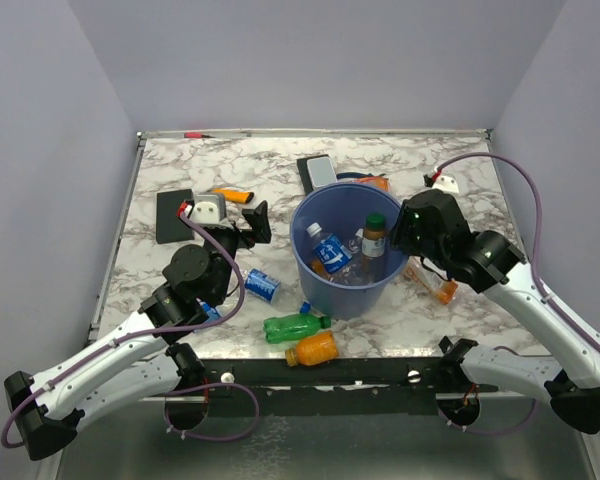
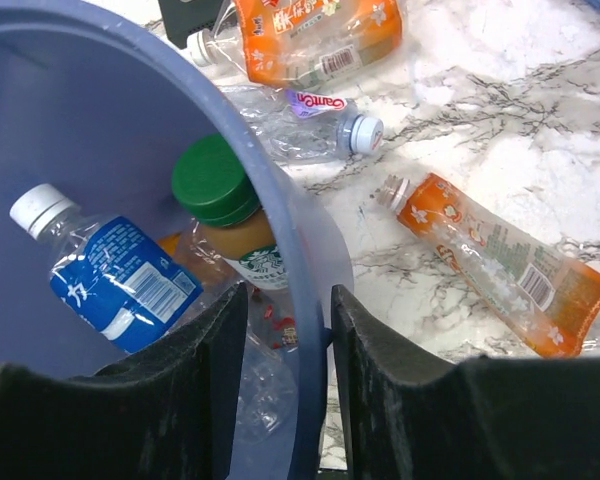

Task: Put the plastic bottles in the bin
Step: Move the trash bin to the center of the board.

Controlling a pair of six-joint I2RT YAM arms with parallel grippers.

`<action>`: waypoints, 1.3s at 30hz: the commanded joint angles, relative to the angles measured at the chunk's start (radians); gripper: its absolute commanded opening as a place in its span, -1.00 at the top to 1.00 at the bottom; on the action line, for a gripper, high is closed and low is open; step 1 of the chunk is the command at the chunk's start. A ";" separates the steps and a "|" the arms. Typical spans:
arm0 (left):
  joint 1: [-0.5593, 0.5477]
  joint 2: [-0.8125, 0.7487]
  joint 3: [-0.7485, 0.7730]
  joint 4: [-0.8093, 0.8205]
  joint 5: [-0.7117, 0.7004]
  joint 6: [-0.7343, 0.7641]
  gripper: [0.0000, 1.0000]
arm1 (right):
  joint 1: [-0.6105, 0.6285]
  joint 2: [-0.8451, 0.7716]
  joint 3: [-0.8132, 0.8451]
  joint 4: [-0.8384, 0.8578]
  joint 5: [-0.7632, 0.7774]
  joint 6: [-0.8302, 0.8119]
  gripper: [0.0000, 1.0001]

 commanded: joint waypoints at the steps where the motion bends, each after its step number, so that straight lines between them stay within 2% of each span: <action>1: -0.008 -0.012 -0.004 0.015 -0.009 0.013 -0.98 | 0.001 0.052 0.034 0.040 -0.041 -0.006 0.21; 15: -0.018 -0.010 -0.007 0.012 -0.052 0.032 -0.99 | -0.026 0.270 0.117 0.253 -0.139 -0.071 0.37; 23: -0.019 -0.065 -0.046 0.068 -0.285 0.052 -0.98 | -0.093 0.393 0.188 0.331 -0.205 -0.109 0.37; 25: -0.019 -0.081 -0.058 0.090 -0.312 0.064 -0.98 | -0.102 0.414 0.208 0.336 -0.223 -0.117 0.19; 28: -0.019 -0.090 -0.070 0.112 -0.325 0.077 -0.98 | -0.103 0.402 0.228 0.330 -0.233 -0.132 -0.44; 31: -0.020 -0.086 -0.071 0.119 -0.326 0.085 -0.98 | -0.103 0.345 0.229 0.304 -0.200 -0.146 -0.76; 36: -0.020 -0.079 -0.070 0.119 -0.326 0.087 -0.98 | -0.103 0.191 0.222 0.159 -0.075 -0.163 -0.86; 39: -0.019 -0.086 -0.068 0.119 -0.325 0.082 -0.98 | -0.104 0.061 0.130 0.073 0.042 -0.141 -0.86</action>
